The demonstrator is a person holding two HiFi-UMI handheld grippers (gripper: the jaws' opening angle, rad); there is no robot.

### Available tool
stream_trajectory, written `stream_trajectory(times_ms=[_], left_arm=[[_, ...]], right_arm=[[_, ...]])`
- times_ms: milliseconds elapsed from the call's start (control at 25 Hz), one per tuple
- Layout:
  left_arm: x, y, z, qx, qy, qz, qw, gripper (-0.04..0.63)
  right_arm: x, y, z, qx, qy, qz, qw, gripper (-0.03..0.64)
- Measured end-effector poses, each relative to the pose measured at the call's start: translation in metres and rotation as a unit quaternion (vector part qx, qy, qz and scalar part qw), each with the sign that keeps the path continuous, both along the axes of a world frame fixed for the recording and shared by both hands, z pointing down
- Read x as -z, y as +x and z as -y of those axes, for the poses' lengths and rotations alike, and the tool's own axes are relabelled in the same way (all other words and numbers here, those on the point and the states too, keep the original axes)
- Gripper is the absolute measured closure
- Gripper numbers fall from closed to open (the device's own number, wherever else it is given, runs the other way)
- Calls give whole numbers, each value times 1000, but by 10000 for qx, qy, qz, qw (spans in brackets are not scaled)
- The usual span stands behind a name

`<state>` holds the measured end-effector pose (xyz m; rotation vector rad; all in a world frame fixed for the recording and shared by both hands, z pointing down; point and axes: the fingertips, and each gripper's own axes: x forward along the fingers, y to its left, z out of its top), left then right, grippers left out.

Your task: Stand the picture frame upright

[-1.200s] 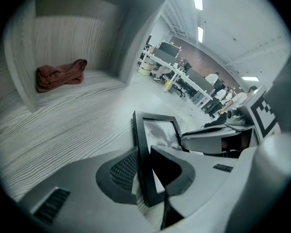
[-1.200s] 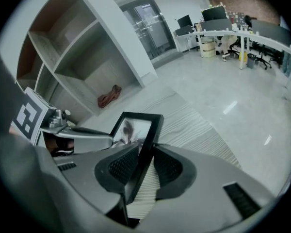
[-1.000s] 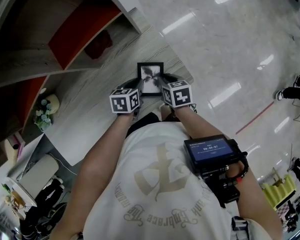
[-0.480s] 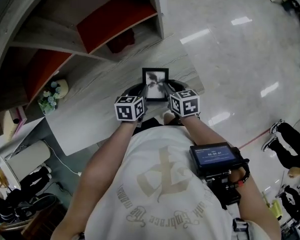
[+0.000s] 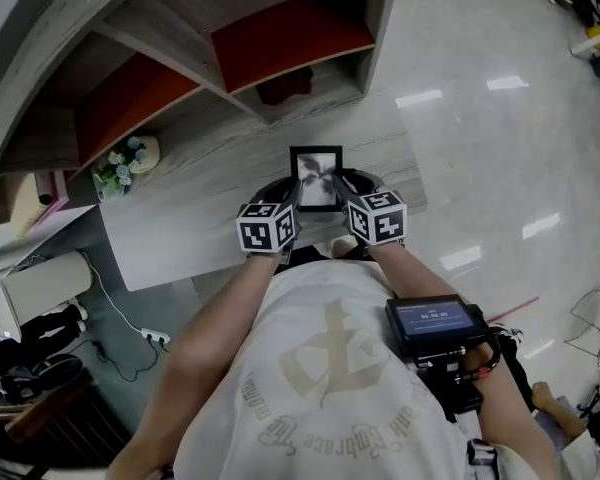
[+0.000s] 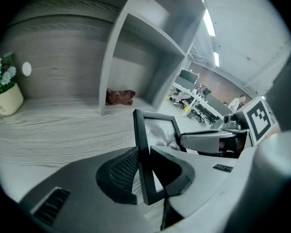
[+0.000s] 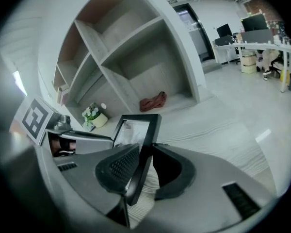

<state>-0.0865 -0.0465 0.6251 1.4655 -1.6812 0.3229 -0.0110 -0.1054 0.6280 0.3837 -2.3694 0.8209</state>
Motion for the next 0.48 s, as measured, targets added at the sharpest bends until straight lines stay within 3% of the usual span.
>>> stream_trajectory(times_ms=[480], left_arm=[[3,-39,-28,658,-108,244,9975,513]], right_arm=[[11,-49,-16,839,241,288,9958,529]])
